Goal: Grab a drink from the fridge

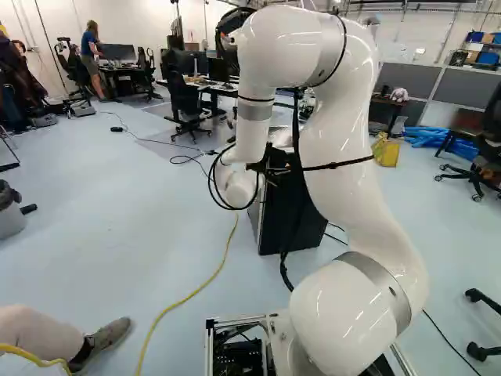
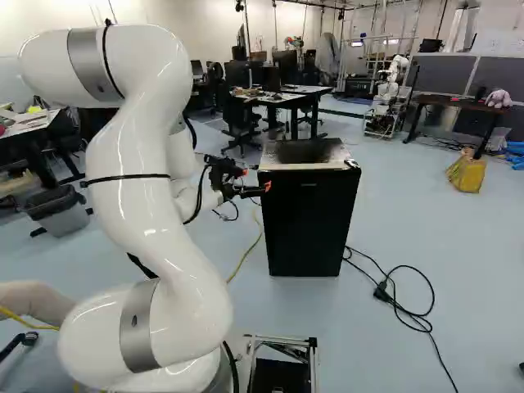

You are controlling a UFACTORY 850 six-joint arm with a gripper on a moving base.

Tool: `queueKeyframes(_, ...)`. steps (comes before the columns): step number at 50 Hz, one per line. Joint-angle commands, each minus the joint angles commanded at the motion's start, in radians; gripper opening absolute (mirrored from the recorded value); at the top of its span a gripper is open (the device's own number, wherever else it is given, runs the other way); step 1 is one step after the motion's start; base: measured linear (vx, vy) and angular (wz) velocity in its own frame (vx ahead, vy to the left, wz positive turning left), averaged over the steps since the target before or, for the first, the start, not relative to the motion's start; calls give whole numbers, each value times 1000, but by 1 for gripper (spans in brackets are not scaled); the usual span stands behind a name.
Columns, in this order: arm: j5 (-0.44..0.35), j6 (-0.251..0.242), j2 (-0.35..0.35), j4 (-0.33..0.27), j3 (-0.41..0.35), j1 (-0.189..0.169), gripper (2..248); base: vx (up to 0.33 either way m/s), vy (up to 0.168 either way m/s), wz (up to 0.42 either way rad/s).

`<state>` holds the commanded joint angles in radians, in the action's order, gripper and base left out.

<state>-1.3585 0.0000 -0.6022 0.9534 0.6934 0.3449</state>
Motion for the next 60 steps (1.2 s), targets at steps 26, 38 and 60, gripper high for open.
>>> queueKeyframes(26, -35, 0, -66, 99, 67, 15, 247, 0, 0, 0)
queueKeyframes(38, -39, 0, -78, 112, 87, 12, 247, 0, 0, 0)
queueKeyframes(60, -39, 0, -86, 166, 101, 9, 247, 0, 0, 0)
